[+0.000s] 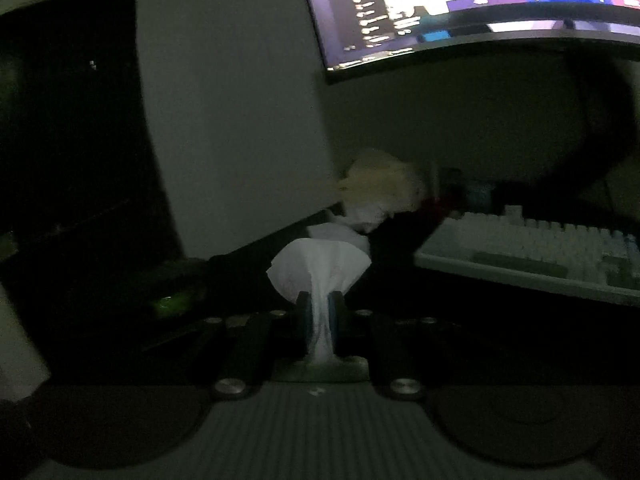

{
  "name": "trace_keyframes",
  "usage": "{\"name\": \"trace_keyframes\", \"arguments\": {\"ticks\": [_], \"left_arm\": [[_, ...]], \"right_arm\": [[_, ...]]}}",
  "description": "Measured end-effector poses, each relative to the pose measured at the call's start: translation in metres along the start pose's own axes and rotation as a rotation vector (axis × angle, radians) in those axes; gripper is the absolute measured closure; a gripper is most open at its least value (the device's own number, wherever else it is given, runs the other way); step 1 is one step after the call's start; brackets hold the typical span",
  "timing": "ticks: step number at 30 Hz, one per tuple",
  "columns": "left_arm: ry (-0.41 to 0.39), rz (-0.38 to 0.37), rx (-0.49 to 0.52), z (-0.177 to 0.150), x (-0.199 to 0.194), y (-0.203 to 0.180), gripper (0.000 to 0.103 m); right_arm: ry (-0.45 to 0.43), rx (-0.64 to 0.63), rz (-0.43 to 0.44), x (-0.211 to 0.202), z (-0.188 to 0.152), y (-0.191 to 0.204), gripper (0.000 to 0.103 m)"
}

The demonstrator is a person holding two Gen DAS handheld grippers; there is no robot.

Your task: Clean container

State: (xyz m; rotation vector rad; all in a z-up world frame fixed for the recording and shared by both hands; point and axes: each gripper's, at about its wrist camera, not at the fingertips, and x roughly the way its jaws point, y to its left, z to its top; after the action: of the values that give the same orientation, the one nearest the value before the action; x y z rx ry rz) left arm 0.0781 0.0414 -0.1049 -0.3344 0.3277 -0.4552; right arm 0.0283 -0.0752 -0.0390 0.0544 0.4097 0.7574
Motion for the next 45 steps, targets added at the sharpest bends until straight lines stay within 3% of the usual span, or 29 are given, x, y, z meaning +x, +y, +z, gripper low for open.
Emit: {"name": "trace_keyframes", "arguments": {"ticks": [5, 7, 10, 12, 20, 21, 26, 31, 33, 38, 40, 45], "left_arm": [[0.001, -0.004, -0.025, 0.002, 0.001, 0.004, 0.064], [0.001, -0.005, -0.029, 0.002, 0.001, 0.004, 0.064], [0.006, 0.0, -0.014, 0.002, 0.001, 0.003, 0.064], [0.018, 0.012, 0.005, 0.001, 0.002, 0.001, 0.067], [0.037, 0.055, 0.032, -0.001, 0.002, 0.003, 0.071], [0.035, 0.051, 0.026, -0.001, 0.002, 0.005, 0.074], [-0.015, 0.008, 0.02, -0.003, -0.002, 0.008, 0.091], [-0.141, -0.119, -0.082, 0.005, -0.016, 0.013, 0.1], [-0.151, -0.151, -0.124, 0.01, -0.018, 0.012, 0.096], [-0.136, -0.123, -0.071, 0.008, -0.015, 0.004, 0.094], [-0.102, -0.125, -0.031, 0.007, -0.013, 0.001, 0.09], [-0.007, -0.06, 0.092, -0.001, -0.011, -0.003, 0.071]], "right_arm": [[0.012, 0.123, -0.217, 0.001, 0.006, -0.035, 0.091], [0.008, 0.093, -0.192, 0.001, 0.006, -0.026, 0.091], [0.003, -0.002, -0.027, 0.0, 0.003, 0.0, 0.091], [0.002, -0.044, 0.024, -0.001, 0.002, 0.011, 0.091], [0.0, 0.067, -0.187, 0.001, 0.005, -0.027, 0.091], [-0.002, 0.068, -0.195, 0.001, 0.005, -0.028, 0.091], [-0.017, 0.003, -0.074, -0.002, 0.003, -0.006, 0.092], [-0.054, 0.11, -0.15, -0.009, 0.01, -0.031, 0.093], [-0.066, 0.116, -0.142, -0.019, 0.014, -0.033, 0.093], [-0.023, 0.07, -0.114, -0.017, 0.012, -0.02, 0.093], [0.014, 0.057, -0.111, -0.014, 0.006, -0.013, 0.093], [0.014, 0.048, -0.124, -0.01, 0.002, -0.01, 0.093]]}}
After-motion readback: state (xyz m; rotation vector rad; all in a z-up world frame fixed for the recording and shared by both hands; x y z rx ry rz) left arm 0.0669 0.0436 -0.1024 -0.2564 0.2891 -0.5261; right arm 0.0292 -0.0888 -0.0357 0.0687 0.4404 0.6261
